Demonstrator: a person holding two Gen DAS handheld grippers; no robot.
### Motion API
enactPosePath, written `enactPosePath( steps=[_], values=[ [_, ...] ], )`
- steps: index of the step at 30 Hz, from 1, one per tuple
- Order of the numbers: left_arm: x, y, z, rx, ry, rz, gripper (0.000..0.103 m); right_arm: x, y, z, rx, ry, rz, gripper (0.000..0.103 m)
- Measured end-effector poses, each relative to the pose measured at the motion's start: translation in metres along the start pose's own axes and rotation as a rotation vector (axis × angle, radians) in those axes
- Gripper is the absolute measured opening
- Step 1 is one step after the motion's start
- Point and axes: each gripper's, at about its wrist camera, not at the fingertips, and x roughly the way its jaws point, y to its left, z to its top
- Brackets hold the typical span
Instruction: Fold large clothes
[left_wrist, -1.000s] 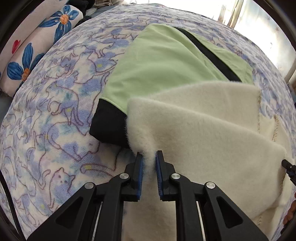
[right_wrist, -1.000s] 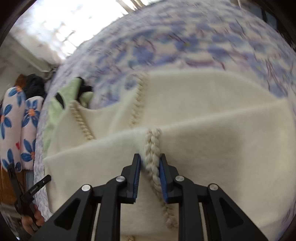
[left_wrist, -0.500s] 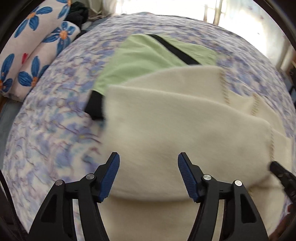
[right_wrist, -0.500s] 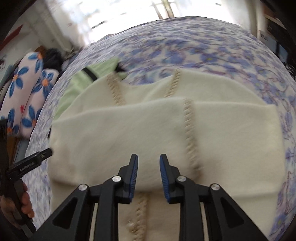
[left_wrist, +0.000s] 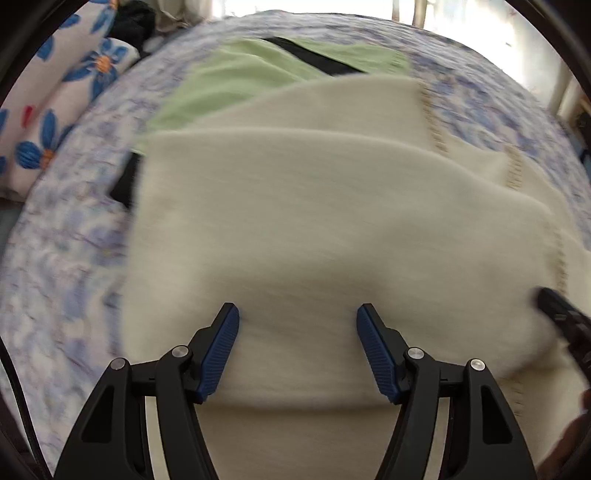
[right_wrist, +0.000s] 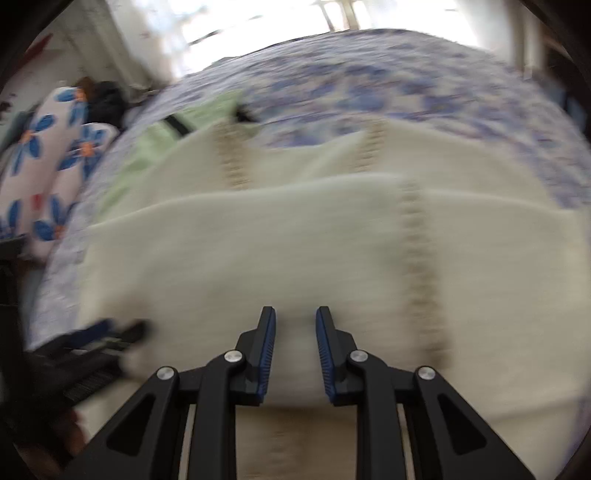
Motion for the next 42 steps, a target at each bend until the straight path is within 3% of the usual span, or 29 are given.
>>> enactPosePath(
  steps=[1, 2, 3, 6, 12, 20, 42],
  values=[
    [0.003, 0.009, 0.001, -0.014, 0.003, 0.028, 0.066, -0.001, -0.016, -0.001, 0.021, -0.006, -0.07, 0.019],
    [0.007, 0.021, 0.003, -0.041, 0.015, 0.033, 0.066, -0.002, -0.028, -0.002, 0.047, -0.007, -0.067, 0.004],
    [0.009, 0.029, 0.004, -0.067, 0.024, 0.022, 0.066, -0.003, -0.04, -0.003, 0.08, -0.007, -0.038, 0.0],
    [0.009, 0.042, 0.003, -0.098, 0.031, 0.001, 0.065, -0.013, -0.055, -0.006, 0.111, -0.017, -0.037, 0.0],
    [0.005, 0.032, 0.001, -0.082, 0.04, 0.056, 0.065, -0.022, -0.052, -0.007, 0.153, -0.017, -0.034, 0.002],
    [-0.007, 0.029, 0.001, -0.119, 0.068, 0.017, 0.065, -0.034, -0.05, -0.008, 0.169, 0.0, -0.033, 0.003],
    [-0.106, -0.011, -0.015, -0.069, 0.038, -0.02, 0.065, -0.105, -0.05, -0.009, 0.155, 0.02, 0.012, 0.003]
  ],
)
